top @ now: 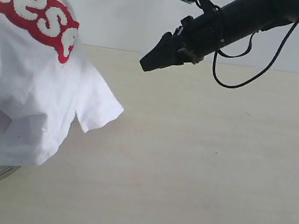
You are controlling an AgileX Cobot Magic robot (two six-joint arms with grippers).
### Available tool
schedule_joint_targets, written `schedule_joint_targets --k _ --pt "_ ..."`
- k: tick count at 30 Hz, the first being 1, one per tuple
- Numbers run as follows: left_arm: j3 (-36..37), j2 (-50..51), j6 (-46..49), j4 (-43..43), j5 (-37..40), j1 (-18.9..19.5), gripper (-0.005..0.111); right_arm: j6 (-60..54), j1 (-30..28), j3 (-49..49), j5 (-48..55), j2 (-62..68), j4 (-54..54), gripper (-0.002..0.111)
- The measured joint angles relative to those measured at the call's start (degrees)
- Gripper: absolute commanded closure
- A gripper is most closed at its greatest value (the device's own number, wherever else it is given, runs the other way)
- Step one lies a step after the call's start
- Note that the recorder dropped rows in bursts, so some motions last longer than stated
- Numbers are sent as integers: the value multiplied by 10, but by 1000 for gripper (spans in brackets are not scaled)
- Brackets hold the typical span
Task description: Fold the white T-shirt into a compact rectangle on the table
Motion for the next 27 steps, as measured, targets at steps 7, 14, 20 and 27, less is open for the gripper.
schedule_joint_targets --k 7,14,20,27 --pt "0 0 6 -46 0 0 102 -148 3 0 -51 0 83 46" --pt "0 0 -4 -83 1 0 102 -199 18 0 -93 0 108 46" --pt "0 0 -10 -85 1 -37 102 -227 18 0 -74 0 135 46" --pt "8 0 -35 -56 2 -85 102 -259 11 -2 -29 0 202 46"
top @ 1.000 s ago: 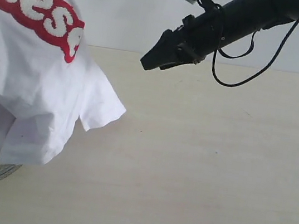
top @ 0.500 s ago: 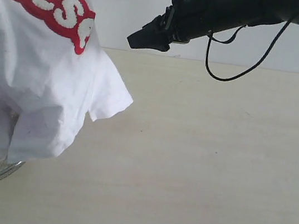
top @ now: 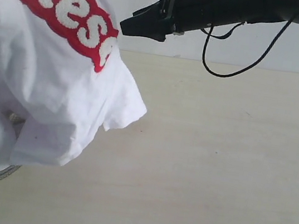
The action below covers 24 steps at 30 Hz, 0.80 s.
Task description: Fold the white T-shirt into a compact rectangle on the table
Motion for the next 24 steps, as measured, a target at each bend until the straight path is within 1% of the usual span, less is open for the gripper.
schedule_joint_targets --k 3,9,19,24 --pt "0 -8 -5 17 0 -11 102 -5 -15 -2 13 0 13 46" --pt "0 -39 -11 21 0 -13 102 -15 -44 -3 22 3 22 46" --pt "0 -48 -19 21 1 -13 102 -40 -30 -3 33 45 21 46" --pt "0 -48 -20 21 1 -13 102 -45 -29 -3 38 59 -5 46"
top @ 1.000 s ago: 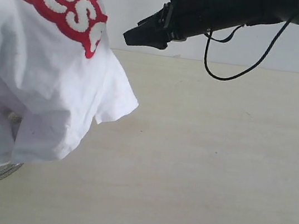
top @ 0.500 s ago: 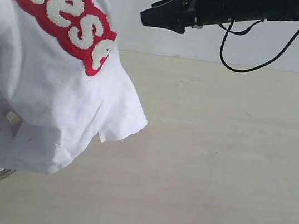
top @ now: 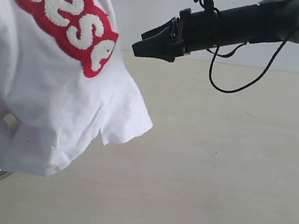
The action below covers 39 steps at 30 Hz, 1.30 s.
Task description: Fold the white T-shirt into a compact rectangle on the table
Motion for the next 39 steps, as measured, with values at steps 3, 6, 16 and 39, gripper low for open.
schedule_joint_targets --k 3,6,16,39 --pt "0 0 0 0 0 0 102 1 0 0 8 8 -14 46" --pt "0 0 0 5 0 0 102 1 0 0 10 13 -20 46" --pt "0 -2 0 9 0 0 102 70 0 0 11 13 -39 25" --pt "0 -2 0 24 1 0 102 135 37 0 13 -23 -145 26"
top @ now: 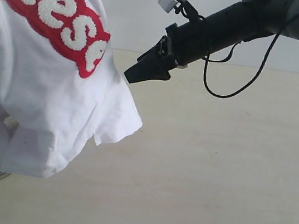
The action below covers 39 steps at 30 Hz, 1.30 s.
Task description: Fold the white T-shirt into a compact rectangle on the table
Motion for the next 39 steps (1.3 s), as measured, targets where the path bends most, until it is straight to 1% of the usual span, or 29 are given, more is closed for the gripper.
schedule_joint_targets --k 8,13,15,16,17,18,19,20,21,23,26,31,39 --pt "0 0 0 0 0 0 102 0 7 5 0 -2 -2 26" --pt "0 0 0 1 0 0 102 -26 48 23 1 -2 -4 26" --pt "0 0 0 1 0 0 102 -28 53 23 1 -1 -4 27" --pt "0 0 0 1 0 0 102 -28 53 23 1 1 -4 33" --pt "0 0 0 1 0 0 102 -28 53 23 1 4 -4 45" --pt "0 0 0 1 0 0 102 -28 54 23 1 8 -4 61" --pt "0 0 0 1 0 0 102 -28 56 23 1 9 -2 84" --pt "0 0 0 1 0 0 102 -28 59 23 1 10 1 104" --pt "0 0 0 1 0 0 102 -28 60 23 1 10 3 106" --pt "0 0 1 1 0 0 102 -13 61 23 1 10 13 109" --pt "0 0 7 1 0 0 102 27 61 23 0 5 25 109" --pt "0 0 16 1 0 0 102 71 53 23 -1 -48 29 109" --pt "0 11 29 1 0 0 102 154 3 23 0 -132 37 109"
